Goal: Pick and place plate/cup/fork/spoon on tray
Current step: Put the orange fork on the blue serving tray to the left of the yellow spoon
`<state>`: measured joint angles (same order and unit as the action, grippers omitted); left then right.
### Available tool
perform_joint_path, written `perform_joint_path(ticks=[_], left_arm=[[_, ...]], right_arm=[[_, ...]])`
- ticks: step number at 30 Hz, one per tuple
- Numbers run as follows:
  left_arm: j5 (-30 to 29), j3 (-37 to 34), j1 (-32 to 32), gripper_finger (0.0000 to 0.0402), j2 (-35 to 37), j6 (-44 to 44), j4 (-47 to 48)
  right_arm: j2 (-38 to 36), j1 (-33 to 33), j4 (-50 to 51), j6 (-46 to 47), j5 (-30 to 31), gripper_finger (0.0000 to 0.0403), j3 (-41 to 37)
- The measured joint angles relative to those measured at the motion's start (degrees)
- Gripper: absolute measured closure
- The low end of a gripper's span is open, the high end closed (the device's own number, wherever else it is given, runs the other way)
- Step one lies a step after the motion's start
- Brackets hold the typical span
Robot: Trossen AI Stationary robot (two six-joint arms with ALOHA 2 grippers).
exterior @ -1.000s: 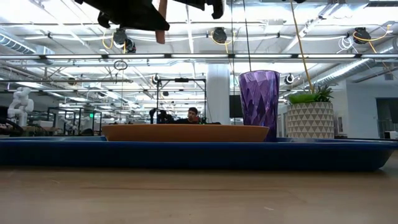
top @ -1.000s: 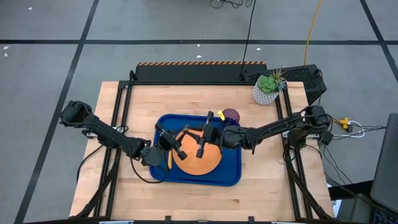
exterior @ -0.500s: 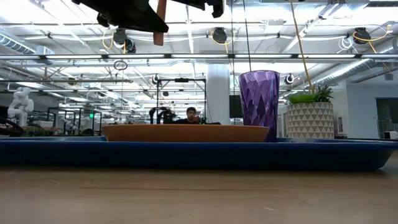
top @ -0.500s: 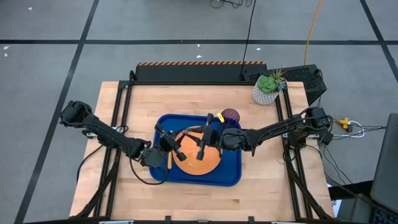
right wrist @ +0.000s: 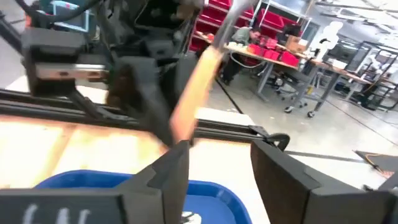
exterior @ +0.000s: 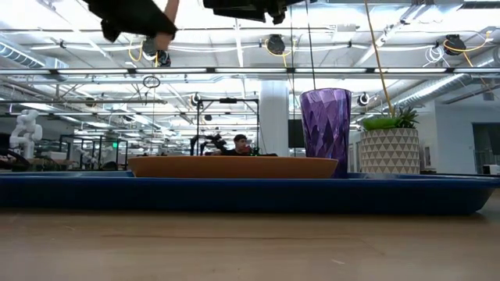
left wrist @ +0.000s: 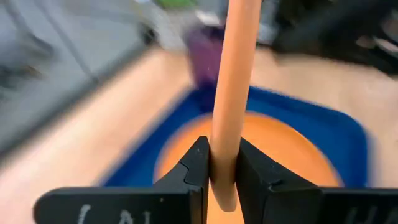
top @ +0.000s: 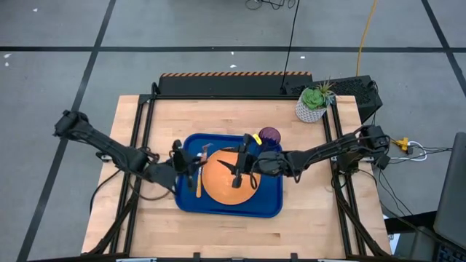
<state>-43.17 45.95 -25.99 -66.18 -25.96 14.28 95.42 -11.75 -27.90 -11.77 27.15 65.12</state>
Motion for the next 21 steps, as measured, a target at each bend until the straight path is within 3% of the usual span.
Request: perform_joint_path(ticks=[6,10,15,21], left_arm=[[18.05,-0.02,0.19,0.0353,4.11,-7.04,5.61],[26.73,-0.18,0.21,0.0353,5.52,-10.0,1.98],[29.91,-6.59,0.36,0.0353,8.96,-13.61,-5.63],[30.19,-25.19,1.24,0.0353,16.34,-23.12,-23.99]], right_arm=[[-1.93,0.02,0.77,0.1,-0.15,0.0215,0.0],[-2.87,-0.41,1.3,0.04,-0.15,0.0214,0.0],[-4.04,-1.17,1.74,-0.04,-0.17,0.0214,0.0],[-4.96,-1.99,3.39,-1.32,-0.15,0.0215,0.0]])
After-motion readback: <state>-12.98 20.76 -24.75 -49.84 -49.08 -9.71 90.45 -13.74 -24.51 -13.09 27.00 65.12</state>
